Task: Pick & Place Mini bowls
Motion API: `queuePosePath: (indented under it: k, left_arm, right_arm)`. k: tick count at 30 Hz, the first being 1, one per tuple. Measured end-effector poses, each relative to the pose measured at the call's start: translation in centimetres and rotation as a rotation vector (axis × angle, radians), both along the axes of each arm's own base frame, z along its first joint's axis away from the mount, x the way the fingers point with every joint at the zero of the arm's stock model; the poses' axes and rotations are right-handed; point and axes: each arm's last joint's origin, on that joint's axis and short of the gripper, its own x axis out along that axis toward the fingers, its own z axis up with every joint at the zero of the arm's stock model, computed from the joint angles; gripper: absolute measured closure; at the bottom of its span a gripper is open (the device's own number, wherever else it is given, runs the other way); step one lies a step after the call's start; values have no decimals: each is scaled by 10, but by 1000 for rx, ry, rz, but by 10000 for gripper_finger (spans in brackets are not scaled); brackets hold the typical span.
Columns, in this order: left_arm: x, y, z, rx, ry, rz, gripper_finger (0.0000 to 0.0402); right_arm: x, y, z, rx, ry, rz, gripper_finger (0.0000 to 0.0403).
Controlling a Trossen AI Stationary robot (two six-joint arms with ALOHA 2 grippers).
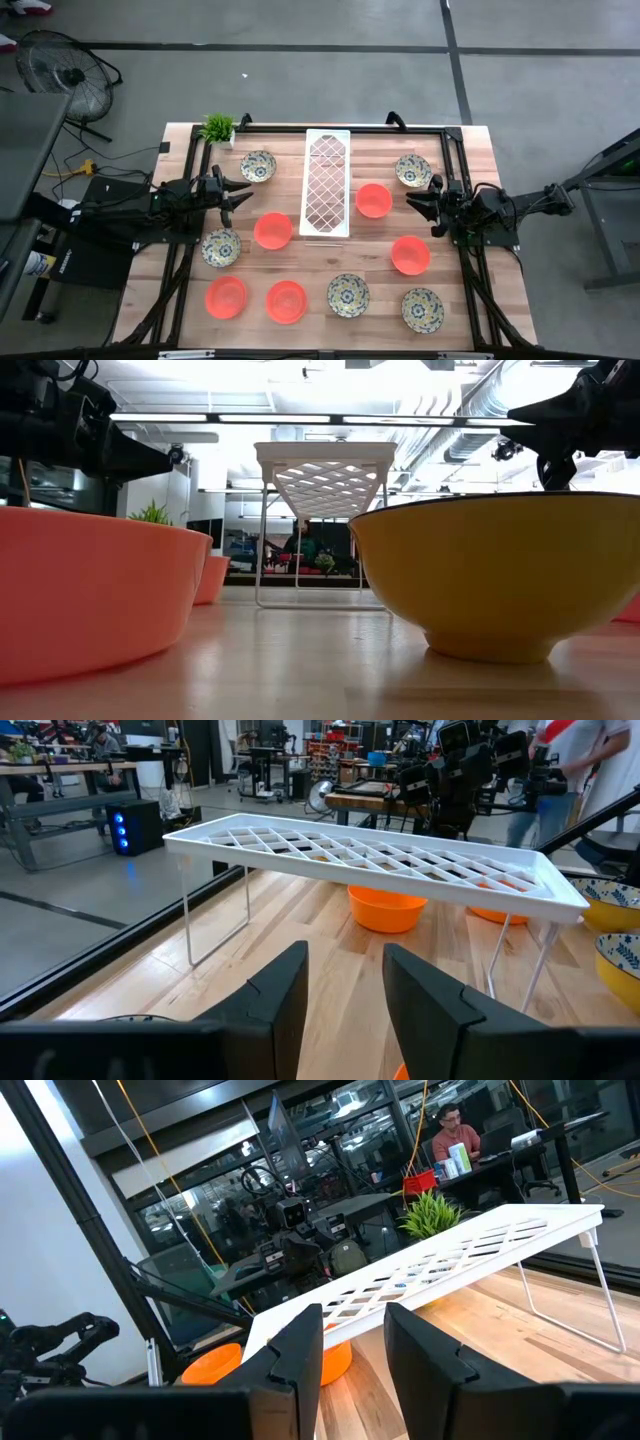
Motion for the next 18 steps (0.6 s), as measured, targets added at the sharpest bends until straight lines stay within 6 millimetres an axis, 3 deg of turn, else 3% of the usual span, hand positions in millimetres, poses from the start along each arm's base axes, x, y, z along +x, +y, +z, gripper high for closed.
queuePosePath:
  k: [18]
  left_arm:
    - [0,0,0,0,0,1,273]
  right_arm:
    - [0,-1,1,101,-28,-30,305]
